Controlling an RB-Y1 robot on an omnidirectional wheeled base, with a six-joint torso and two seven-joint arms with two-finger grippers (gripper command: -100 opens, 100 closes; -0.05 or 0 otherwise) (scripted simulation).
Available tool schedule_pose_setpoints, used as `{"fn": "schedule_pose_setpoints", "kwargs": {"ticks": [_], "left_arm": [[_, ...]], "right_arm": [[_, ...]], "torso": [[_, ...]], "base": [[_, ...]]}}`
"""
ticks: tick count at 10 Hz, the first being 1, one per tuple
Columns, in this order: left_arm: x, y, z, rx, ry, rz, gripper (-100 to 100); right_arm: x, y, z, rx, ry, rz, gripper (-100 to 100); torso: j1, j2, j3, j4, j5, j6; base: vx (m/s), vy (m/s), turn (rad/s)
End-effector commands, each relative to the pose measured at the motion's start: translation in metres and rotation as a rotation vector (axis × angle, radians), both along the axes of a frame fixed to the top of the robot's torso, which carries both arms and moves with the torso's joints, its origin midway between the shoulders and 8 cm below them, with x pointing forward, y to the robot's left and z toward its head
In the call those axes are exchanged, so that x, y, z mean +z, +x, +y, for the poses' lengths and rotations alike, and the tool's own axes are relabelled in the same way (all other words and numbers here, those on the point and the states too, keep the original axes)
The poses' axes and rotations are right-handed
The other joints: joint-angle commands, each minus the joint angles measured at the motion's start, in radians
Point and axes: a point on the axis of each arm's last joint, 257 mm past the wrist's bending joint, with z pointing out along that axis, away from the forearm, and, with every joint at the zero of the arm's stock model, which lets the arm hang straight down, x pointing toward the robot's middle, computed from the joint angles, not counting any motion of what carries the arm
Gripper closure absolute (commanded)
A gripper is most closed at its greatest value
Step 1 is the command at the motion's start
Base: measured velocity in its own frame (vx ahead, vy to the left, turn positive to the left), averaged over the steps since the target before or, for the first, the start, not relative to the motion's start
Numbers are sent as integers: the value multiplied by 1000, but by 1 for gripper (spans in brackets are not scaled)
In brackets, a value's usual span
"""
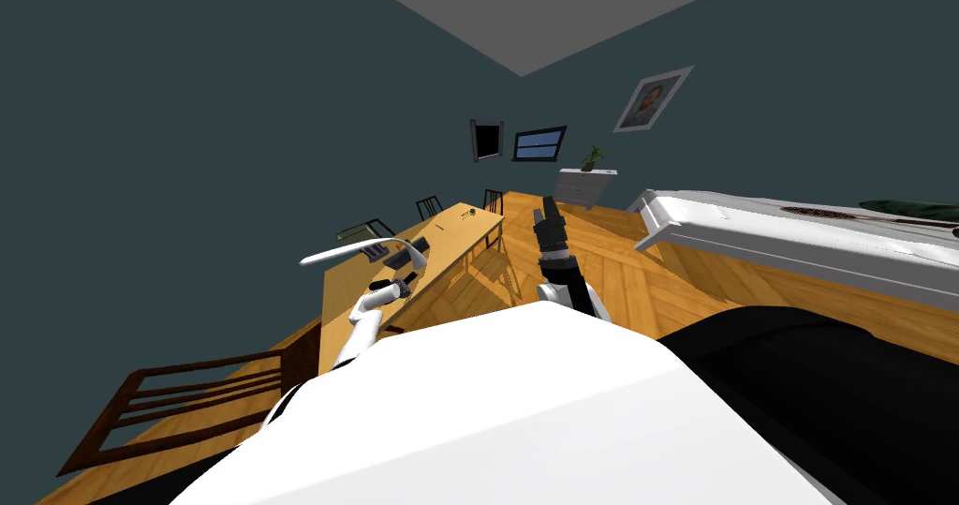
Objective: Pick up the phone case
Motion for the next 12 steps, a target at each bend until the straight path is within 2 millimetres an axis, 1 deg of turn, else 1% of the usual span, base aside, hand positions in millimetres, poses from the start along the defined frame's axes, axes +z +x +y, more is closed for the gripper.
{"fn": "schedule_pose_setpoints", "kwargs": {"ticks": [1,2,3,4,5,6,7,8,9,10,12], "left_arm": [[-4,-2,5,32,-28,33,-100],[-13,-10,6,41,-34,56,-100],[-13,-10,9,69,-60,80,-100],[-21,-18,10,77,-64,101,-100],[-22,-20,13,106,-91,127,-100],[-28,-26,13,113,-95,143,-100],[-27,-26,15,138,-119,161,-100],[-34,-33,16,146,-124,180,-100],[-30,-31,17,167,-146,190,-100],[-39,-41,17,178,-152,215,-100],[-37,-41,18,200,-175,229,-100]], "right_arm": [[0,0,0,0,0,0,0],[0,0,0,0,0,0,0],[0,0,0,0,0,0,0],[0,0,0,0,0,0,0],[0,0,0,0,0,0,0],[0,0,0,0,0,0,0],[0,0,0,0,0,0,0],[0,0,0,0,0,0,0],[0,0,0,0,0,0,0],[0,0,0,0,0,0,0],[0,0,0,0,0,0,0]], "torso": [[0,0,0,0,0,0],[0,-1,0,0,0,1],[0,-1,-1,0,0,0],[1,-2,-1,0,0,0],[1,-2,-1,0,0,0],[1,-3,-1,0,0,0],[1,-2,-1,-1,0,0],[2,-2,-1,0,0,0],[1,-2,-1,0,0,0],[2,-2,-1,0,0,0],[0,-1,0,0,0,0]], "base": [[30,9,-82],[33,15,-66],[43,29,-87],[45,26,-42],[63,28,-71],[47,31,-49],[49,36,-87],[45,29,-44],[43,40,-70],[43,33,-45],[31,20,-28]]}}
